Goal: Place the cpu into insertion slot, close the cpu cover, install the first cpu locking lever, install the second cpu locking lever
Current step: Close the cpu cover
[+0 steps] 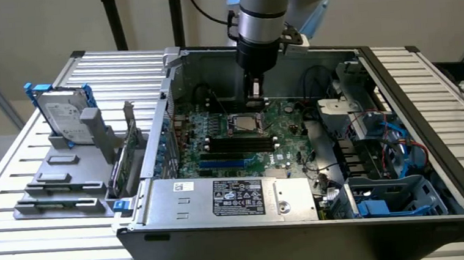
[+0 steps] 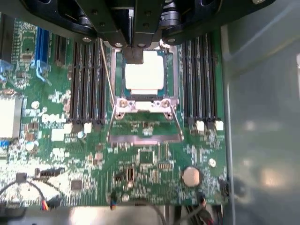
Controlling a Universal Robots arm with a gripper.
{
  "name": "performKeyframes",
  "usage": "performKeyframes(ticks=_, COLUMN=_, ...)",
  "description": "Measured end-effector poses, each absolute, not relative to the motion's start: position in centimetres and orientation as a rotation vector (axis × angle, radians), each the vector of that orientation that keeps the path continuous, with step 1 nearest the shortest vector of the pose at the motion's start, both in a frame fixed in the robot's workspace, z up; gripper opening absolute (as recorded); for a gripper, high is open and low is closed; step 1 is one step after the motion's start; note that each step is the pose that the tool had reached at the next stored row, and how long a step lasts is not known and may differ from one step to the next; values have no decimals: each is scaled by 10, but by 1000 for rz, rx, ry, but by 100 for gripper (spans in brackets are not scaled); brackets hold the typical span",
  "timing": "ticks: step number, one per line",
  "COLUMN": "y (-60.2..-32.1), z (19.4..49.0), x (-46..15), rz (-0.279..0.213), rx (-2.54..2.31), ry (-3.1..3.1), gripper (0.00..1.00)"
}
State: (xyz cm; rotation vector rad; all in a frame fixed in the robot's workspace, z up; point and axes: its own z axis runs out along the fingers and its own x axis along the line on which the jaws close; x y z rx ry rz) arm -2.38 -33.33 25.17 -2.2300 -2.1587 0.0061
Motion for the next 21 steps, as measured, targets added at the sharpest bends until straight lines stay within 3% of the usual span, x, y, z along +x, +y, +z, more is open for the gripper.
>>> performKeyframes(ticks=10, y=-333, z=275, x=22, rz=7, rx=-2221, ry=-2151, gripper=11)
performKeyframes(ticks=21, y=-333, z=270, x=69, rz=9, rx=-2217, ry=-2150, gripper=11)
